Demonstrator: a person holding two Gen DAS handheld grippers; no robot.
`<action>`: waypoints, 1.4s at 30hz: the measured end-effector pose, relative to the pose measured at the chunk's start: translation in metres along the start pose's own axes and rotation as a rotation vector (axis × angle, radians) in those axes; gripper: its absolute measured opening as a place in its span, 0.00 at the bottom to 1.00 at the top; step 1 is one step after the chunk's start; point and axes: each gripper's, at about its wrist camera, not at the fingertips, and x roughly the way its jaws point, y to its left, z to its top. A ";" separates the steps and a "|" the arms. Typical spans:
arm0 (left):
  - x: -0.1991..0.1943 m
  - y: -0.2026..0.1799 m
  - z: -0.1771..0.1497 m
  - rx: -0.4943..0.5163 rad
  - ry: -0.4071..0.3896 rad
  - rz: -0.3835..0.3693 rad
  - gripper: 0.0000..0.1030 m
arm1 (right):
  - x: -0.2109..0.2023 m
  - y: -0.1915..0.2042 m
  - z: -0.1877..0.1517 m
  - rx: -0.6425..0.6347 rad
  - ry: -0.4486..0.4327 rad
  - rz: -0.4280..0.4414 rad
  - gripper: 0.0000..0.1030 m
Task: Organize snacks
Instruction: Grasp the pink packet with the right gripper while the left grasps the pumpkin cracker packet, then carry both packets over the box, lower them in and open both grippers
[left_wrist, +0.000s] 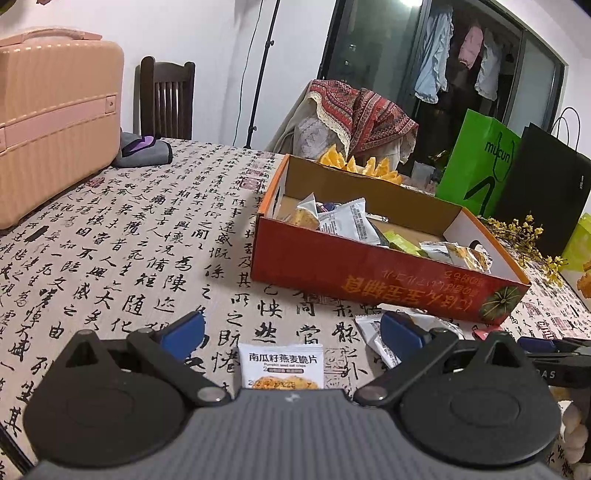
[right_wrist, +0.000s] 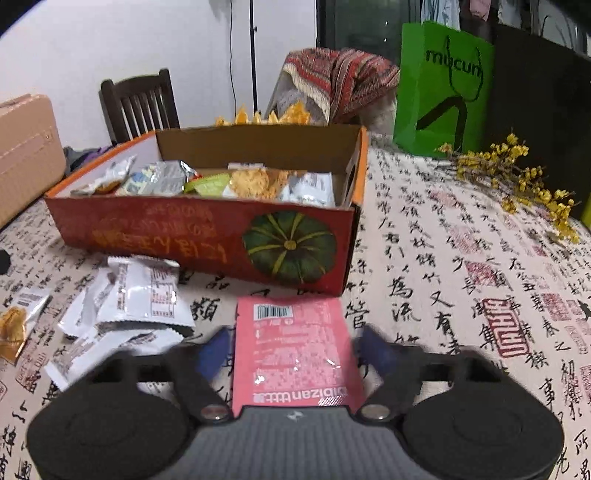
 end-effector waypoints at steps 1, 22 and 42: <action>0.000 -0.001 0.000 0.001 0.002 0.000 1.00 | -0.001 -0.001 -0.001 0.003 -0.004 0.006 0.65; 0.017 -0.009 -0.019 0.027 0.138 0.145 1.00 | -0.054 -0.004 -0.019 0.041 -0.199 0.009 0.59; 0.032 -0.017 -0.029 0.095 0.150 0.208 1.00 | -0.068 -0.001 -0.030 0.056 -0.221 0.056 0.59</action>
